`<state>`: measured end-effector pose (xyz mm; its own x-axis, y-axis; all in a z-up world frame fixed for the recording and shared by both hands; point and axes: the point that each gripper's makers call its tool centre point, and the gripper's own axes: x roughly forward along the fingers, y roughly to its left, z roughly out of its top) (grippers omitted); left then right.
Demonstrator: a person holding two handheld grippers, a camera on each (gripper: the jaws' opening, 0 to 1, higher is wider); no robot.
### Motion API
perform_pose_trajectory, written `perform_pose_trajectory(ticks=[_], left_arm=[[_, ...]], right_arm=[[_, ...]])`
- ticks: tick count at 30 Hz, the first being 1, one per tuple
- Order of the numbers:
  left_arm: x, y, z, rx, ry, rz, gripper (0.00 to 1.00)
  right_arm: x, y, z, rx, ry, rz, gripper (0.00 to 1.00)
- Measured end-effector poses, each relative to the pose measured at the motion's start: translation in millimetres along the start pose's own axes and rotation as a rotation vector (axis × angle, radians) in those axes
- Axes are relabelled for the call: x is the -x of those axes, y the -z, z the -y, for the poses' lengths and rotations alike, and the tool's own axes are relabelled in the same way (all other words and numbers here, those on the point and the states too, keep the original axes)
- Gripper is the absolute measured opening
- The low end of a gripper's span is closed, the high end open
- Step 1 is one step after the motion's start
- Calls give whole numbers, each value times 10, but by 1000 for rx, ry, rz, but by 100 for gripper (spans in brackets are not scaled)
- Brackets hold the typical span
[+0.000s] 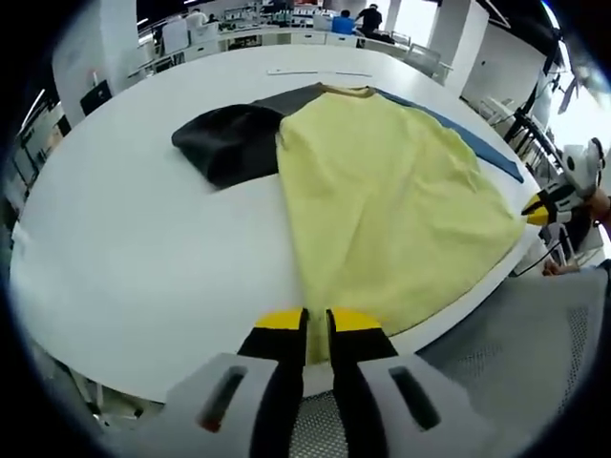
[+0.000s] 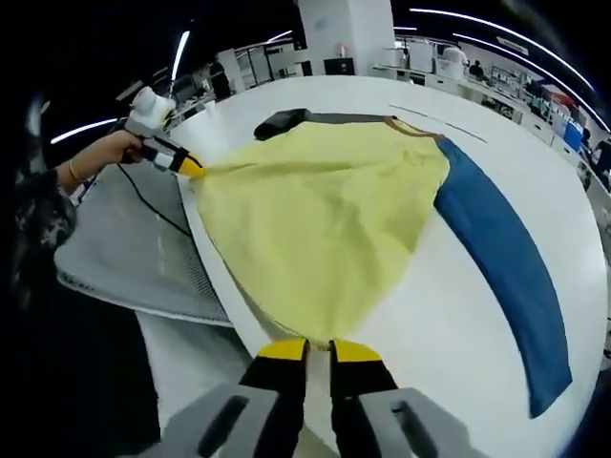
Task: Fold the garment on the visible template until the final outline fits inside the template.
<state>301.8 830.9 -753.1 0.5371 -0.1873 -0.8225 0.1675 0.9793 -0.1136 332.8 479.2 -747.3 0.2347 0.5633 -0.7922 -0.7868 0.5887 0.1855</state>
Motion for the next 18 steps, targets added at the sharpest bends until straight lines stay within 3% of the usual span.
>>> perform_pose_trajectory(ticks=[3, 7, 9, 18], left_arm=[[30, 1, 2, 10, 1, 4, 15], [63, -153, -4, -76, -20, 93, 27], [77, -172, 6, -71, -21, 96, 36], [104, -384, 37, -90, -19, 182, 66]], right_arm=[[76, -102, 94, -69, 28, 55, 15], [223, -244, 350, -164, 103, 142, 30], [292, -281, 460, -193, 136, 167, 37], [538, -252, 929, -351, 244, 235, 55]])
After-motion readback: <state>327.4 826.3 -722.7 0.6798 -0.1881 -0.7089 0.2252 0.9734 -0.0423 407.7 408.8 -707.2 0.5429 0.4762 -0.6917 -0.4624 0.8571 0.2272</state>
